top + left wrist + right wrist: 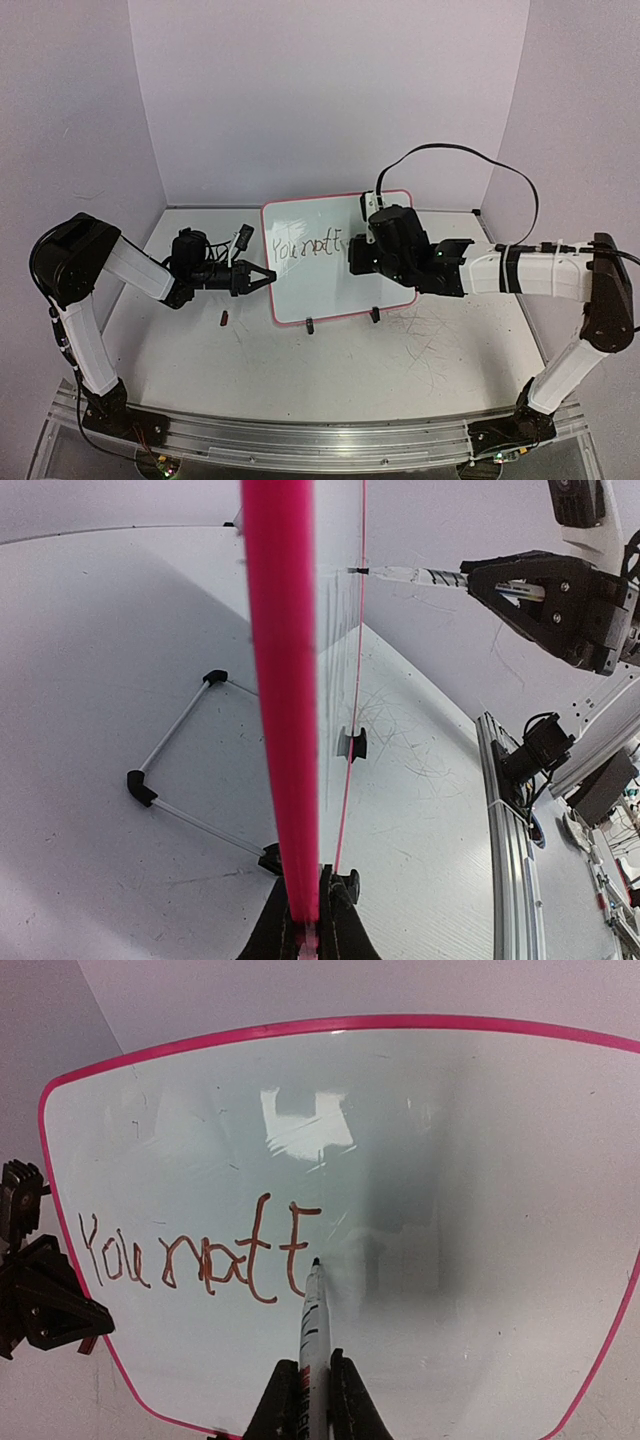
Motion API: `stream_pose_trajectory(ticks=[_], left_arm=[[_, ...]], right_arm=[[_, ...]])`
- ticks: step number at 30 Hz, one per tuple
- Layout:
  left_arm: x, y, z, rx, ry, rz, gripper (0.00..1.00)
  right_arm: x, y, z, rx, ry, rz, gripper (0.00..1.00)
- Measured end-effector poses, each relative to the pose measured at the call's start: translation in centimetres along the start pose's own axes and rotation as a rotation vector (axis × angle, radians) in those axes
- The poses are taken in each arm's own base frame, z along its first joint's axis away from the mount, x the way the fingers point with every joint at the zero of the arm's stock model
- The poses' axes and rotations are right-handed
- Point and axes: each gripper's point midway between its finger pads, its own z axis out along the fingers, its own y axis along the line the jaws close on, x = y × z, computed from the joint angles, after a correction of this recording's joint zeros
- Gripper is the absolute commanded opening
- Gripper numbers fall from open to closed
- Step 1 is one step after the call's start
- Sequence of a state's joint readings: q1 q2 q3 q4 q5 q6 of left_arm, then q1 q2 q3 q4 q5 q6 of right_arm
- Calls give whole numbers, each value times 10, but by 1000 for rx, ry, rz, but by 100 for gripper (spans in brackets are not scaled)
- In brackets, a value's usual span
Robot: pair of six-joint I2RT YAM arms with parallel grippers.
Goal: Write a sentence on the whiteboard
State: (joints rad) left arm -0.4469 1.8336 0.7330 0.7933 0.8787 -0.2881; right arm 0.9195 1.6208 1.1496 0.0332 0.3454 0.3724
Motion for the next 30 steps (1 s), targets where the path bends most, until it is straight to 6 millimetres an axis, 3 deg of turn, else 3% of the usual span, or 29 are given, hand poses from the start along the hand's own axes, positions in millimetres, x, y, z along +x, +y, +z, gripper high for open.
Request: stream_pose_trajectory(ticks=[30], left_arm=[[0,0,0,-1,0,0,0]], right_arm=[[-1,-12,-1,71,-15,14,0]])
